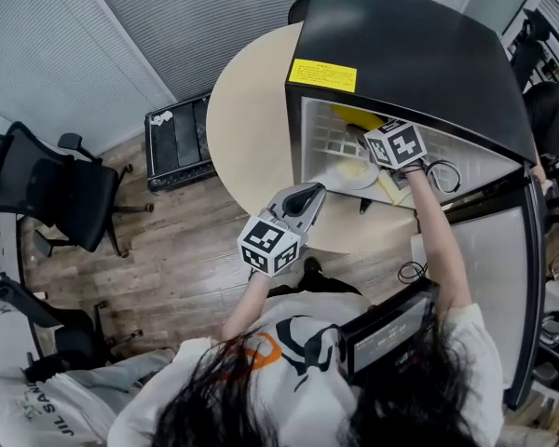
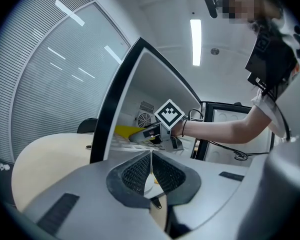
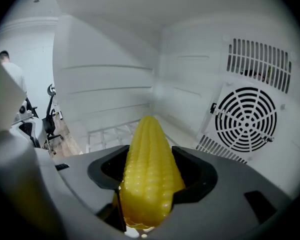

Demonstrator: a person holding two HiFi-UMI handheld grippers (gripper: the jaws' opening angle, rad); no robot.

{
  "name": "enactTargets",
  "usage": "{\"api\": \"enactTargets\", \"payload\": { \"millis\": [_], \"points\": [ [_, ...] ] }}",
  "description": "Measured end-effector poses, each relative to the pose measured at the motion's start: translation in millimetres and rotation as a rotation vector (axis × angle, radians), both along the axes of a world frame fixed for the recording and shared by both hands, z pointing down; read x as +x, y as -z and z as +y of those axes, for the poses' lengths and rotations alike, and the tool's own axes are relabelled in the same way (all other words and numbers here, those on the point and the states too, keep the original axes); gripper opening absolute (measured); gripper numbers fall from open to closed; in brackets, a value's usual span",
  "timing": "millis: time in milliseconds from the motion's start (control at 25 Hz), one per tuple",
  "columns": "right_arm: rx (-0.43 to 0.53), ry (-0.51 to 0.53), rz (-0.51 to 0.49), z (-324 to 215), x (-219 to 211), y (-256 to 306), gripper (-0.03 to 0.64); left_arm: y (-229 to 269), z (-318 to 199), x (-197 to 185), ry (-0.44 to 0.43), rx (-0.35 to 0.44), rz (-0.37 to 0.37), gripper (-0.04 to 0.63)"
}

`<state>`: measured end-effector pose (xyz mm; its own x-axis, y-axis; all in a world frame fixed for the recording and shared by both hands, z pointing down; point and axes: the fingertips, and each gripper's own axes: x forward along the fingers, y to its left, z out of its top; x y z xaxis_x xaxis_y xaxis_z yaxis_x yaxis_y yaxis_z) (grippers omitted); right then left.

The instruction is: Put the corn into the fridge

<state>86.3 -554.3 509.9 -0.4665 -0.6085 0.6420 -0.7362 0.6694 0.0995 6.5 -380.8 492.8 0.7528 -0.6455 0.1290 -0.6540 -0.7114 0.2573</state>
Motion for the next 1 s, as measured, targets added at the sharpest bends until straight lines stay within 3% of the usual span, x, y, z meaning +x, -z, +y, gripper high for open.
{"api": "enactTargets", "payload": {
  "millis": [280,600,1000],
  "points": [
    [0.060,-0.032,-0.018,-1,0,1,0.276,1,4,2,-0.012,0.004,-0.004,0.009],
    [0.103,-0.105,-0.127,8,10,25,0.278,0,11,-3,-0.008,0.001,-0.012,0.009],
    [0.228,-0.238,-0.425,66,22,83,0.278,4,23,-5,-0.023,0.010,-0.017,0.009]
  ]
}}
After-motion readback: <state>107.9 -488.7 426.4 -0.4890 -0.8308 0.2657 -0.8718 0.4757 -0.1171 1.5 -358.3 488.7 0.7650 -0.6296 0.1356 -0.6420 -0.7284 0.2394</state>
